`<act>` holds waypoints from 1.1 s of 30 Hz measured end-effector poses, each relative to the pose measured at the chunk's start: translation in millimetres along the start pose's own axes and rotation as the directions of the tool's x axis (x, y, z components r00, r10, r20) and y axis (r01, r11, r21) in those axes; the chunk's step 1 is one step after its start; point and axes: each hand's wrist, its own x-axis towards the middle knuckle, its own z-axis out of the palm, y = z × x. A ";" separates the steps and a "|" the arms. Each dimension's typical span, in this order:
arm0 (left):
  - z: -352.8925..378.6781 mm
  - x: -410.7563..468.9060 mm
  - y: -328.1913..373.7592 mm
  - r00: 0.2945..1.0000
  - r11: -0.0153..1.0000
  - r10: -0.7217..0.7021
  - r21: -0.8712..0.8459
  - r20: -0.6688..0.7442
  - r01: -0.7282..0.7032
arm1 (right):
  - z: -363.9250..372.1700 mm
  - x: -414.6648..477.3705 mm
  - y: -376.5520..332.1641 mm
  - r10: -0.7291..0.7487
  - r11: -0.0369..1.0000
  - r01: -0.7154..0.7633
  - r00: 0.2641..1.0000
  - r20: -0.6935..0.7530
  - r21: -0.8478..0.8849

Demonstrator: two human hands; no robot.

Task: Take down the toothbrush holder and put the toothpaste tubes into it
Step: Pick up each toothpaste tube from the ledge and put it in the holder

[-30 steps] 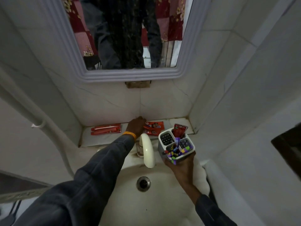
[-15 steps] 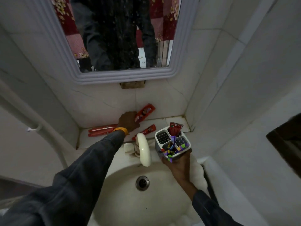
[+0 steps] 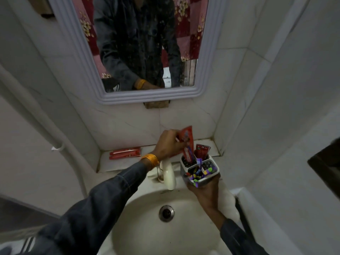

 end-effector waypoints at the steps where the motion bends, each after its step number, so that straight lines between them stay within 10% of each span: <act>1: 4.2 -0.8 0.9 0.998 0.991 0.047 0.124 0.031 -0.051 | 0.3 -0.2 -1.2 0.002 1.000 -0.002 1.000 0.002 0.003; 6: 12.1 5.8 0.3 0.991 0.892 0.058 0.439 0.120 -0.105 | 1.8 -0.7 -3.1 -0.002 1.000 0.002 1.000 -0.004 0.031; 12: 6.3 7.3 -18.8 0.995 0.944 -0.005 0.328 0.098 -0.027 | 1.5 -0.6 -2.0 -0.010 1.000 0.010 1.000 0.000 0.018; 17: -15.8 -10.9 -83.7 0.973 0.947 -0.213 0.224 -0.090 0.228 | 0.8 -1.1 1.5 -0.015 1.000 0.015 1.000 -0.001 -0.005; 22: -13.5 -55.2 -157.0 0.850 0.794 -0.499 0.482 0.169 0.370 | 3.2 -1.3 3.7 -0.005 1.000 0.005 1.000 -0.009 -0.001; 28: 8.1 -49.5 -148.5 0.933 0.882 -0.347 0.304 -0.094 0.359 | 3.1 -1.4 6.8 -0.005 0.999 0.004 1.000 -0.016 -0.037; 33: 21.9 -3.3 -120.4 0.958 0.918 -0.268 0.327 0.100 0.222 | 4.0 -0.5 8.0 -0.002 1.000 0.002 1.000 -0.012 -0.031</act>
